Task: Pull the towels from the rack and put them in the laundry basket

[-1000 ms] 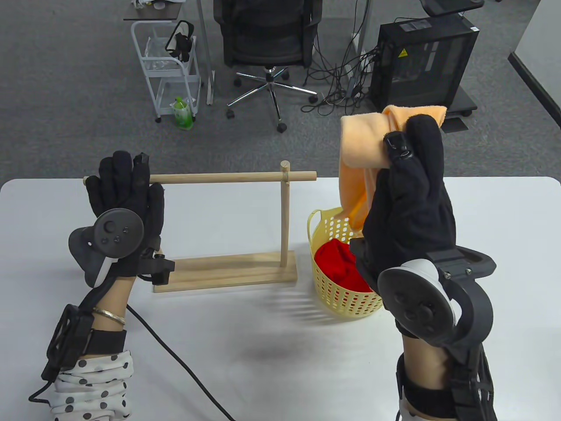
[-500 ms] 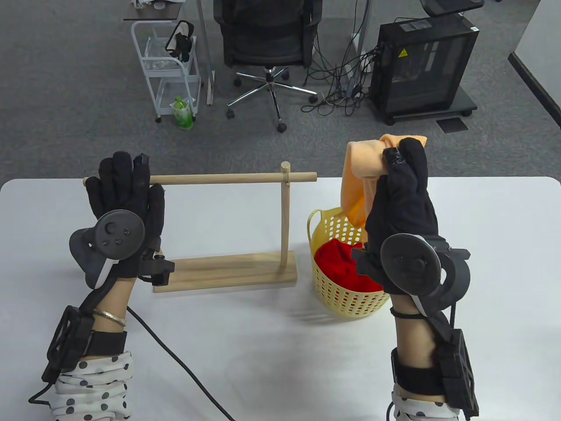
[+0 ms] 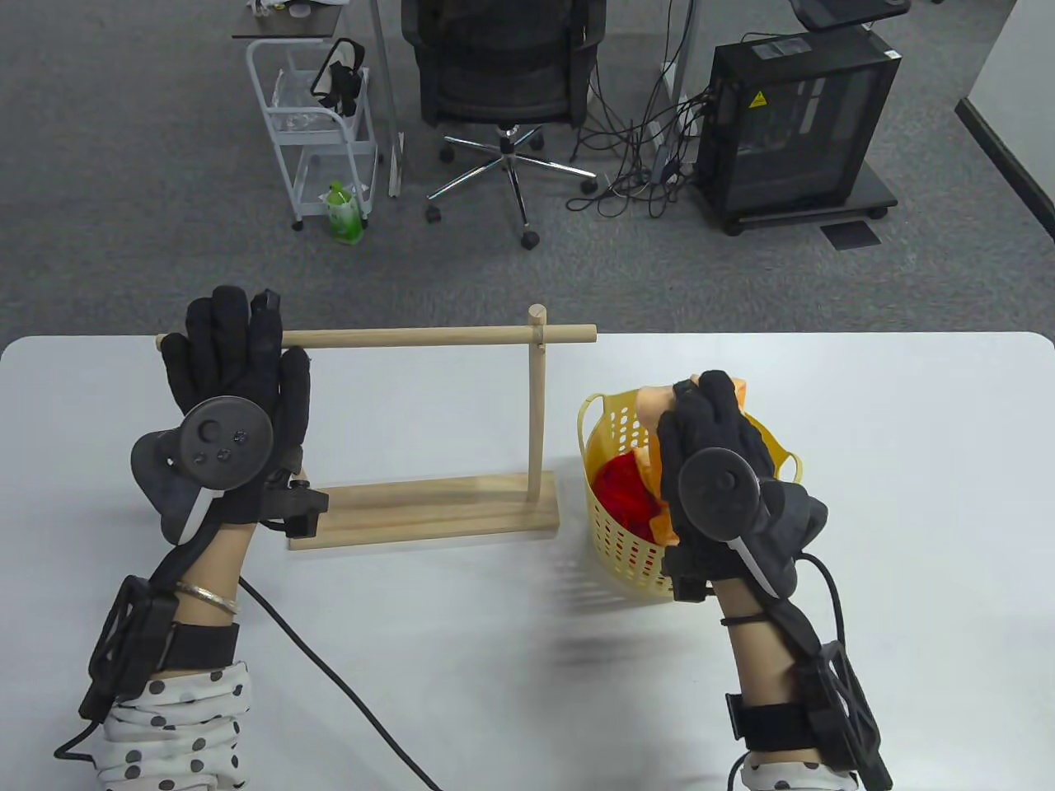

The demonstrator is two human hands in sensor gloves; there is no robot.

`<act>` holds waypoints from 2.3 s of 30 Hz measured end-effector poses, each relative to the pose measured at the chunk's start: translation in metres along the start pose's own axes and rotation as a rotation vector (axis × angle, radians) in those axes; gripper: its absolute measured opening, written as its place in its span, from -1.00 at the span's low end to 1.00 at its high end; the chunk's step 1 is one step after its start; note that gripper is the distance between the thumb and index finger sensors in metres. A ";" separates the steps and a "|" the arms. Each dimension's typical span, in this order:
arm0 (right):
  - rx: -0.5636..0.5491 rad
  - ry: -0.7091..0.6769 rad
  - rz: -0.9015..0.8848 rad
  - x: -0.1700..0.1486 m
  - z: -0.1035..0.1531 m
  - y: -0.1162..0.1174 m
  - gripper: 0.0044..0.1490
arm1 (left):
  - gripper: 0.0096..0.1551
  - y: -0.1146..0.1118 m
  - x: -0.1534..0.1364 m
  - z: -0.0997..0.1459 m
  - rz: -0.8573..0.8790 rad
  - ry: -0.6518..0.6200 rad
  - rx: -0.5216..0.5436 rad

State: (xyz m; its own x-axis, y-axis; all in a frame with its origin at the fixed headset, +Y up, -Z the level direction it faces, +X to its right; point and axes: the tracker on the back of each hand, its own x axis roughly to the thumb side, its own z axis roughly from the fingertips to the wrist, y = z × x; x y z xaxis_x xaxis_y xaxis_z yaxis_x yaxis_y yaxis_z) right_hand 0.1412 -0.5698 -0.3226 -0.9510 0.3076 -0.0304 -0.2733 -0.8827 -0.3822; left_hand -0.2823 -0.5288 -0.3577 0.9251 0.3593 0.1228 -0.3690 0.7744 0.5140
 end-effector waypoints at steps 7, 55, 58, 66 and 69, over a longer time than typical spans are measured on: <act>0.164 -0.013 0.156 0.000 0.006 0.019 -0.18 | -0.22 0.005 0.003 0.000 0.055 0.030 -0.032; 0.128 -0.370 0.047 0.056 0.131 0.071 -0.09 | -0.15 -0.037 -0.043 0.212 -0.073 -0.244 -0.288; 0.160 -0.375 0.059 0.056 0.140 0.082 -0.09 | -0.16 -0.048 -0.049 0.219 -0.105 -0.241 -0.322; 0.234 -0.356 0.045 0.048 0.153 0.115 -0.09 | -0.17 -0.065 -0.065 0.216 -0.059 -0.206 -0.441; 0.238 -0.370 0.065 0.042 0.155 0.124 -0.09 | -0.17 -0.072 -0.068 0.217 -0.008 -0.224 -0.523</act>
State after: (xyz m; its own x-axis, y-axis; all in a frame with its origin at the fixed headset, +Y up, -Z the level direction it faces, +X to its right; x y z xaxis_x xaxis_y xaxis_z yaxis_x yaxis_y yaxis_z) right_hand 0.0454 -0.7213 -0.2279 -0.9431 0.1396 0.3017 -0.1962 -0.9664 -0.1659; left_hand -0.2995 -0.7223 -0.2188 0.9036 0.2770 0.3267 -0.3043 0.9520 0.0343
